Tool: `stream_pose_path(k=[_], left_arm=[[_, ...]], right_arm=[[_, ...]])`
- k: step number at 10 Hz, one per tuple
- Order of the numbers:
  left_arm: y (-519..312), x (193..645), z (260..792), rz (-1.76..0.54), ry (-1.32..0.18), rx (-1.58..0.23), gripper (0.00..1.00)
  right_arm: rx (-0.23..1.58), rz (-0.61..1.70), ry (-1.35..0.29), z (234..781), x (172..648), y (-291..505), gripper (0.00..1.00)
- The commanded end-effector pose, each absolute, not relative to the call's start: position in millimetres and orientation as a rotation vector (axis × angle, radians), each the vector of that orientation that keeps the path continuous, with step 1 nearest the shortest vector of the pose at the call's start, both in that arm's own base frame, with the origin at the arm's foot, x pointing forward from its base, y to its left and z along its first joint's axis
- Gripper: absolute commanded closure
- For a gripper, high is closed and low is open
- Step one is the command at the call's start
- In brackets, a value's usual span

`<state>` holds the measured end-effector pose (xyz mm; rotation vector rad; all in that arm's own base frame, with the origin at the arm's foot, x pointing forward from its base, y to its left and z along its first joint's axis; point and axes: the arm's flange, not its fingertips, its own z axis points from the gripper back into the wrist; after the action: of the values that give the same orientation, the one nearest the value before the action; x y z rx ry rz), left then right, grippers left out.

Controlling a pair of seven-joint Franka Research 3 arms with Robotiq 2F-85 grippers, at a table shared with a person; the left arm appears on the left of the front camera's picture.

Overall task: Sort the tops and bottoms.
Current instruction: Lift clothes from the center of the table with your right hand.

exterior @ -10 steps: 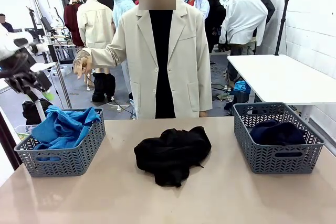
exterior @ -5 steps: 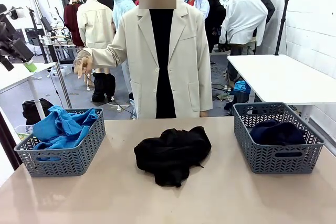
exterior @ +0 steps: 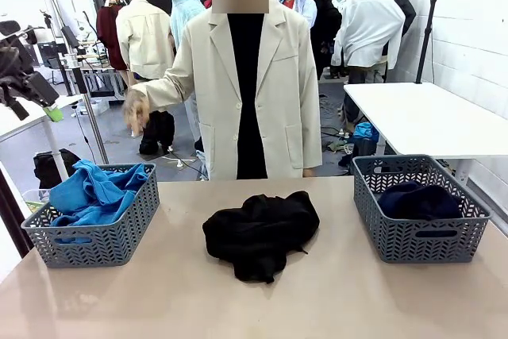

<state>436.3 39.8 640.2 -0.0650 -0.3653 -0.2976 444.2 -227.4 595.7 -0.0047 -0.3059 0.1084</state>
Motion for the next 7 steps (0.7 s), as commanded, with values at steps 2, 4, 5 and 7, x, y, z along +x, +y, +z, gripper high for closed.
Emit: stream_pose_path(k=[2,4,5,7], left_arm=[[82,402,673,-0.318,-0.377,-0.031,0.00],[108,387,681,-0.319,-0.395,0.015,0.00],[119,385,679,-0.304,-0.402,-0.019,0.00],[99,389,680,-0.303,-0.401,-0.022,0.00]], right_arm=[[-0.019,0.116,-0.294,596,443,-226,0.14],[-0.005,0.108,-0.306,596,444,-227,0.14],[-0.013,0.229,-0.326,604,464,-184,0.14],[-0.001,0.485,-0.322,620,495,-91,0.14]])
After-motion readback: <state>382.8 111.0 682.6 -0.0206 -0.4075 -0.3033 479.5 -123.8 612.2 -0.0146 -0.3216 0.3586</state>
